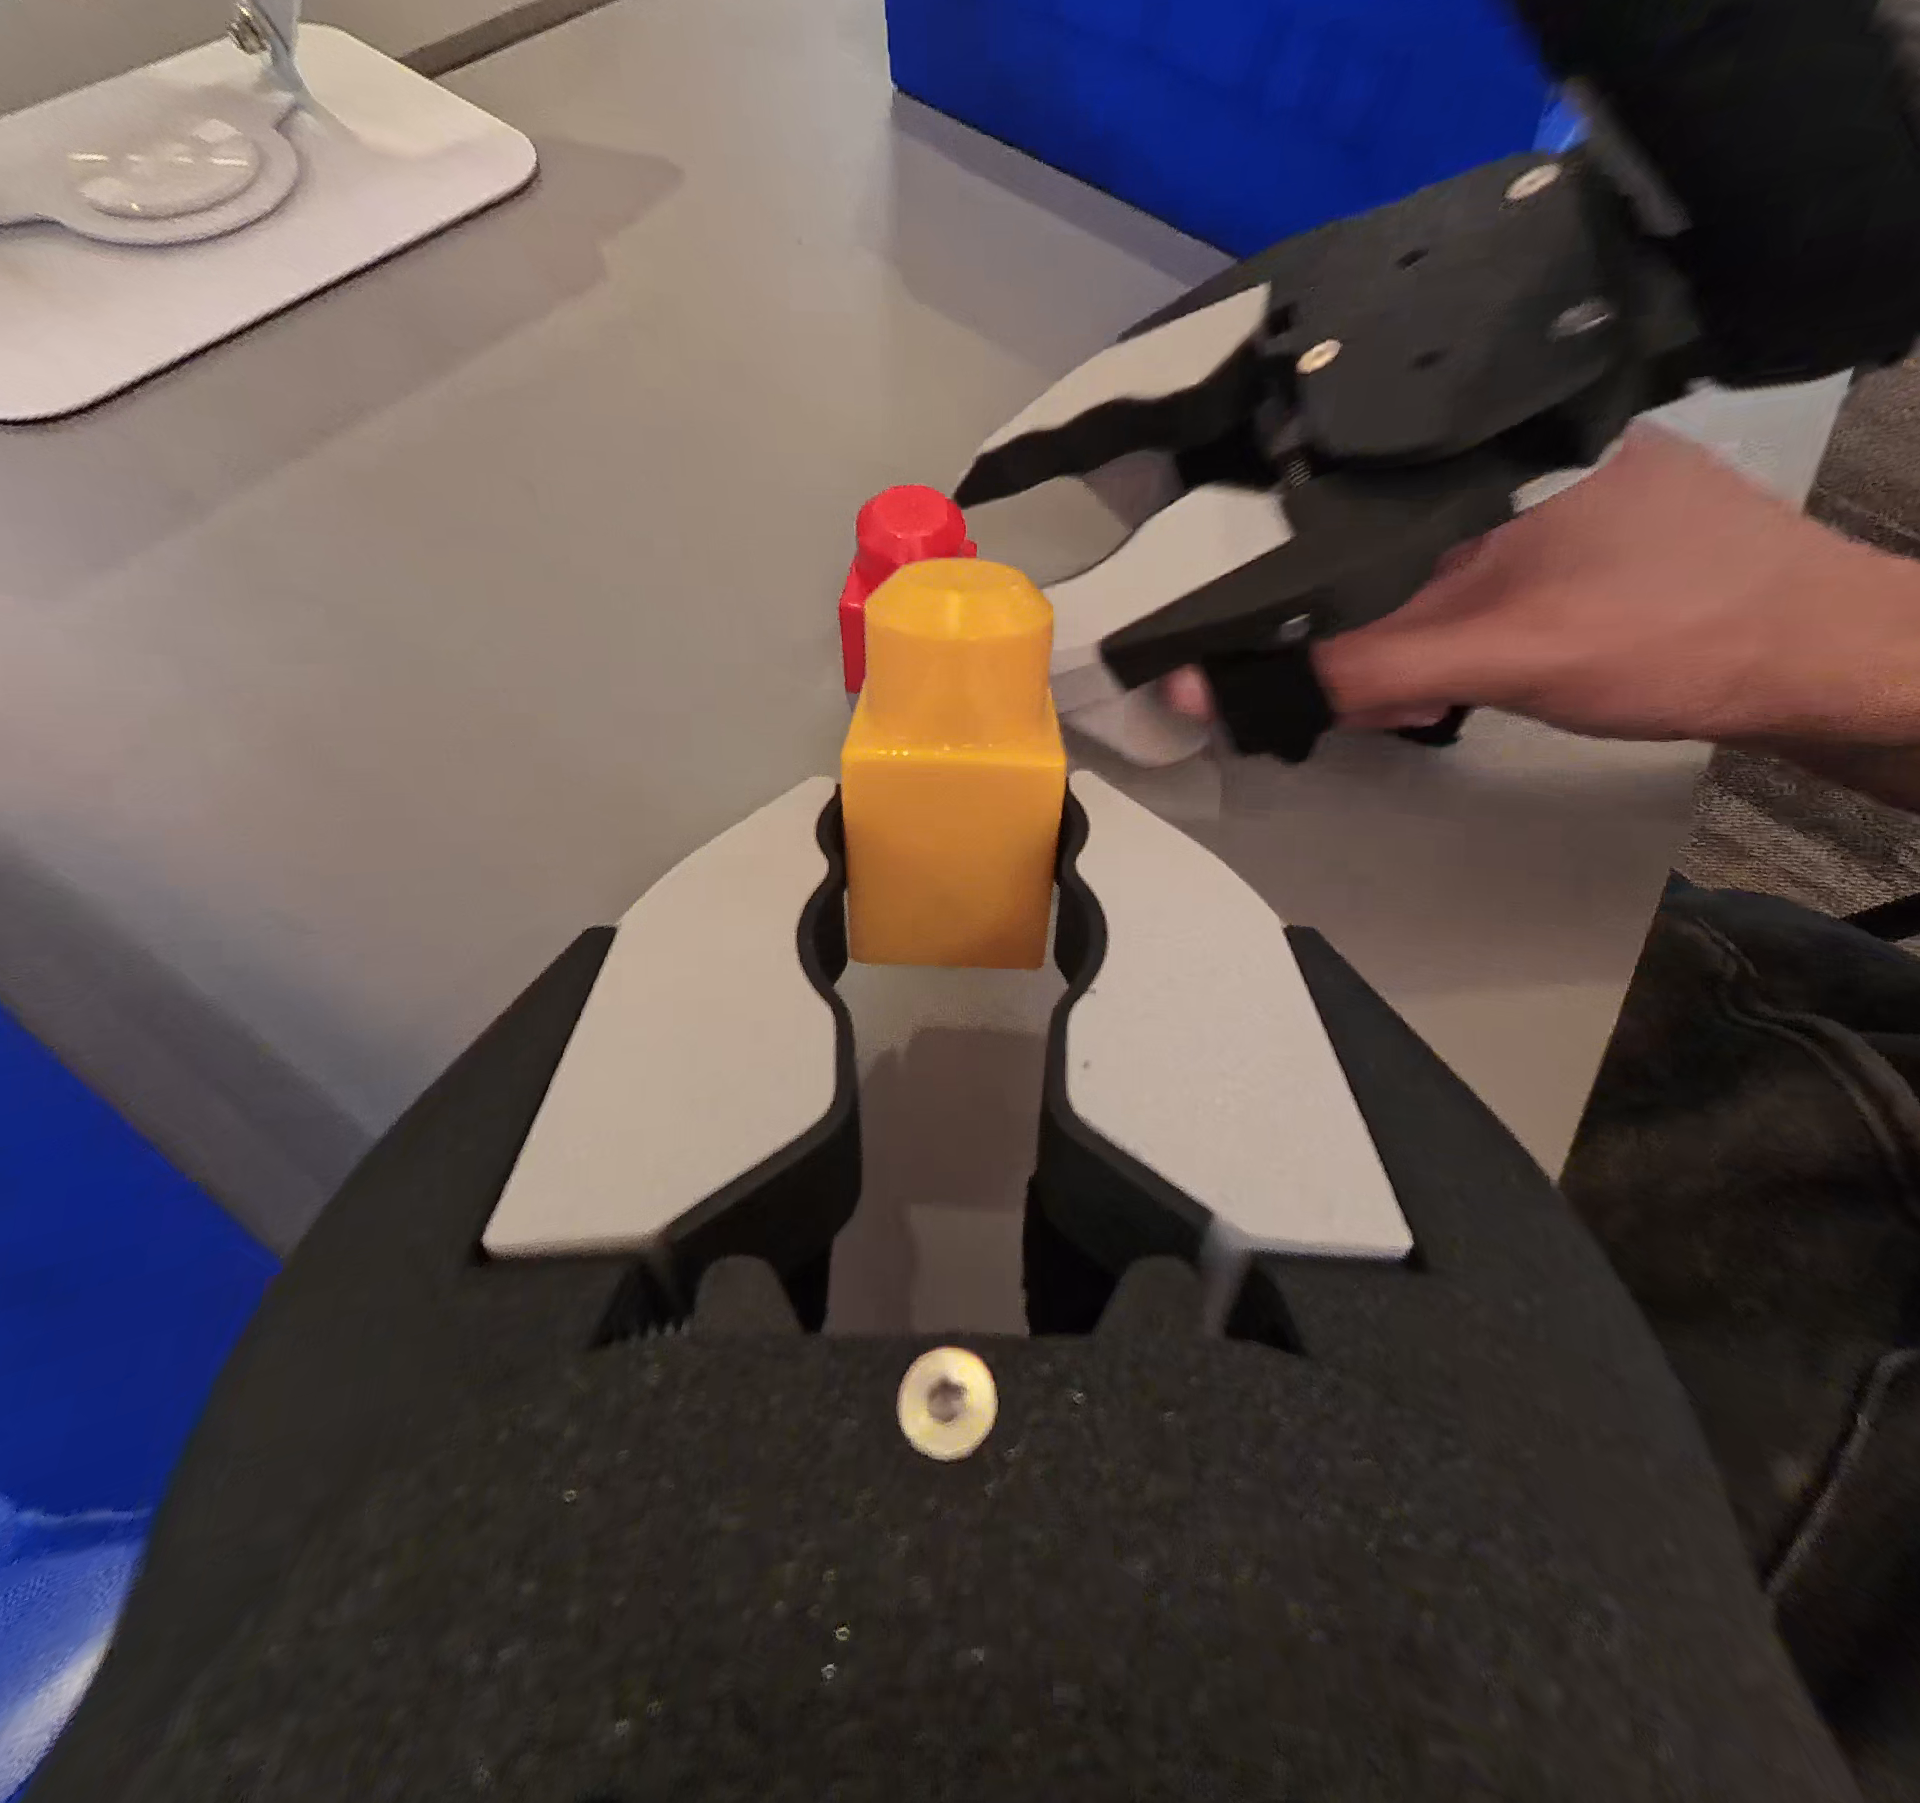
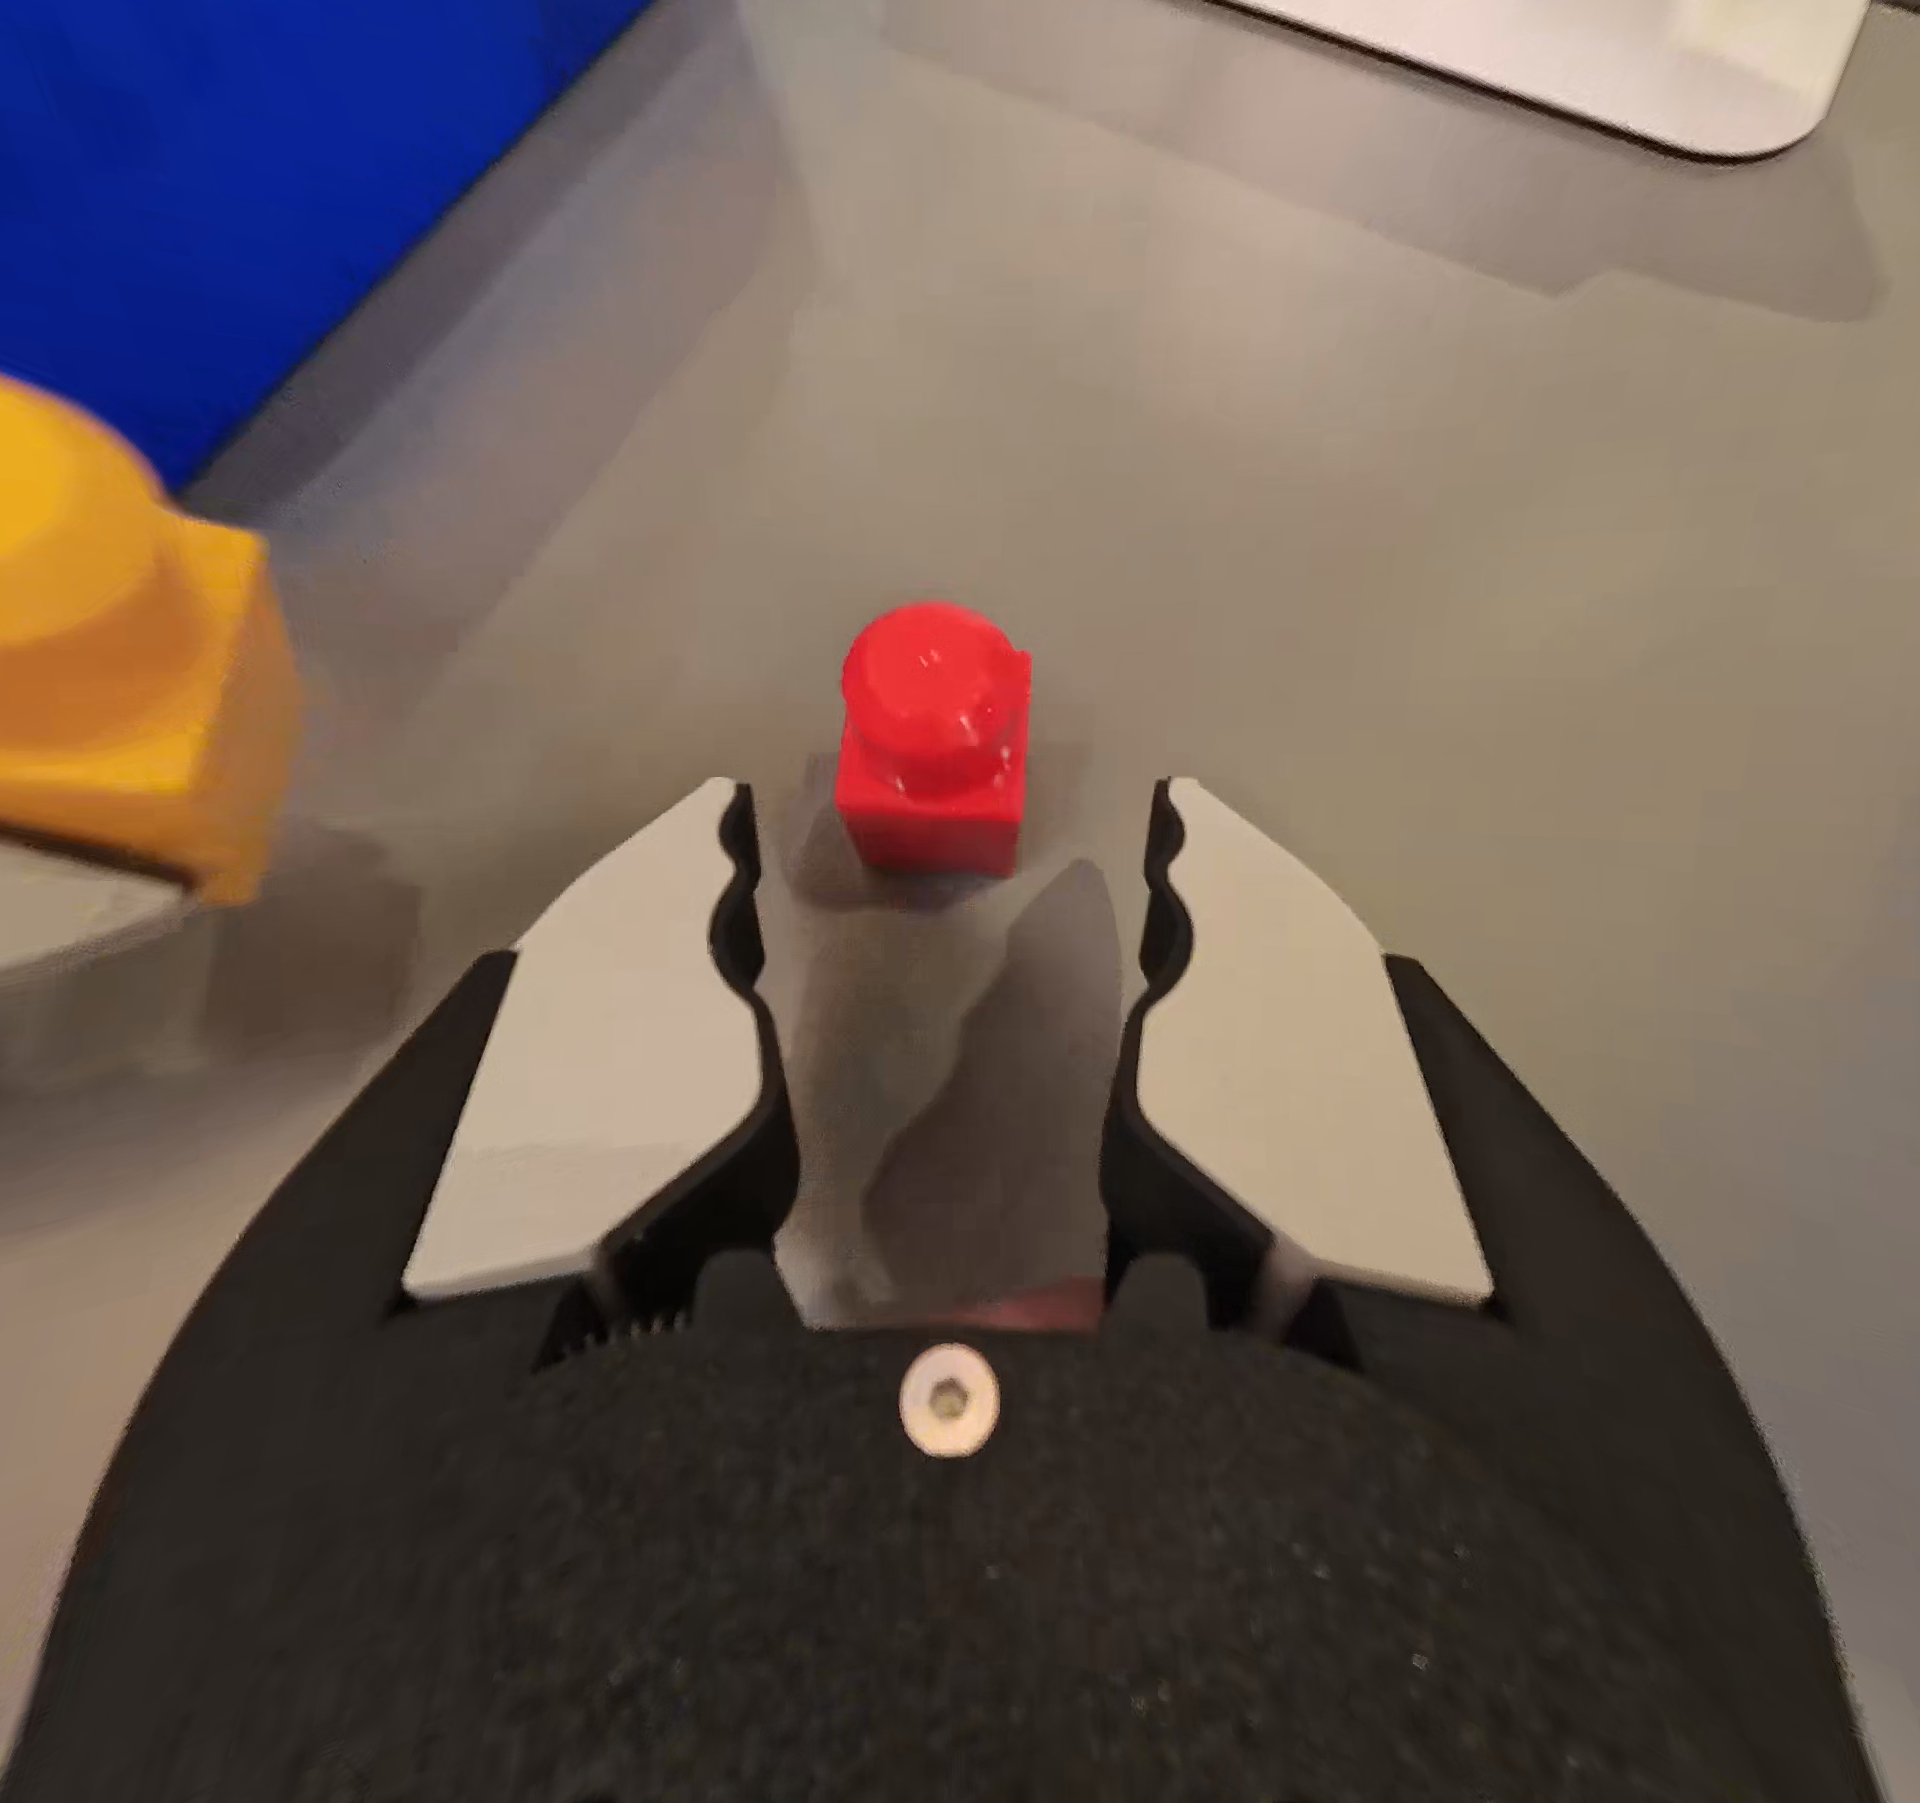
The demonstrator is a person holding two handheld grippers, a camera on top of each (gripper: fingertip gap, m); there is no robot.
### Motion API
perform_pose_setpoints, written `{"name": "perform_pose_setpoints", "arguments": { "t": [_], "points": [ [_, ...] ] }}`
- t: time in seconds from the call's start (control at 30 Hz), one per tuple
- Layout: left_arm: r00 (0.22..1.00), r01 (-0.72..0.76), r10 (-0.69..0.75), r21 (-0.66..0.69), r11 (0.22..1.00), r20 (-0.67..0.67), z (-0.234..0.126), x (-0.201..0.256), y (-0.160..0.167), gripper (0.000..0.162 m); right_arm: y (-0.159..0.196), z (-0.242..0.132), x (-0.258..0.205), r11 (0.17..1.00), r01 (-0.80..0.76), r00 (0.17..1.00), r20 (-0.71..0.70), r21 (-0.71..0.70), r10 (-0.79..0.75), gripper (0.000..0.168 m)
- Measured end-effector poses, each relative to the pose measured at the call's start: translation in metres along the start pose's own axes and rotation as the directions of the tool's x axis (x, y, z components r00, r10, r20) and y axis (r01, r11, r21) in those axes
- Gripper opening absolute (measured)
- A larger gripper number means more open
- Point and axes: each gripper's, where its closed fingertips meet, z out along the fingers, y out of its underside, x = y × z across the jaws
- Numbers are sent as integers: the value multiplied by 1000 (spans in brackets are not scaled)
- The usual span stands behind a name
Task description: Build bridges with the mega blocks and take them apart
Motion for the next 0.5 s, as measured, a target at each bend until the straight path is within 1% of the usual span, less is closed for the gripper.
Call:
{"name": "perform_pose_setpoints", "arguments": {
  "t": [0.07, 0.1, 0.13, 0.23, 0.3, 0.37, 0.43, 0.5],
  "points": [
    [1000, 1, -1, 14, 1000, 1, -3, -1, -2, 36, -1, 14, -6, 1000, -14, 1000, 11, -14, 15, 70],
    [1000, 3, -3, 15, 1000, -7, -4, 0, -2, 36, 0, 19, -8, 999, -16, 1000, 11, -35, 16, 59],
    [1000, 8, -8, 18, 1000, -15, -5, 1, -2, 36, -2, 22, -5, 999, -11, 1000, -14, -42, 10, 37],
    [999, 20, -20, 14, 1000, -37, -5, 3, 1, 36, -18, 9, 4, 999, 49, 998, -44, 9, -49, 36],
    [999, 25, -25, 13, 1000, -48, -5, 5, 2, 36, -36, -18, 16, 993, 75, 996, -60, 88, -70, 36],
    [998, 20, -20, -4, 1000, -61, -4, 8, 4, 36, -60, -61, 43, 978, 103, 990, -119, 180, -83, 36],
    [998, 1, -3, -34, 999, -58, -1, 9, 9, 36, -82, -113, 85, 958, 124, 974, -217, 258, -67, 36],
    [998, -33, 28, -97, 995, -50, 7, 11, 17, 36, -97, -166, 141, 943, 144, 938, -346, 300, -33, 36]
  ]
}}
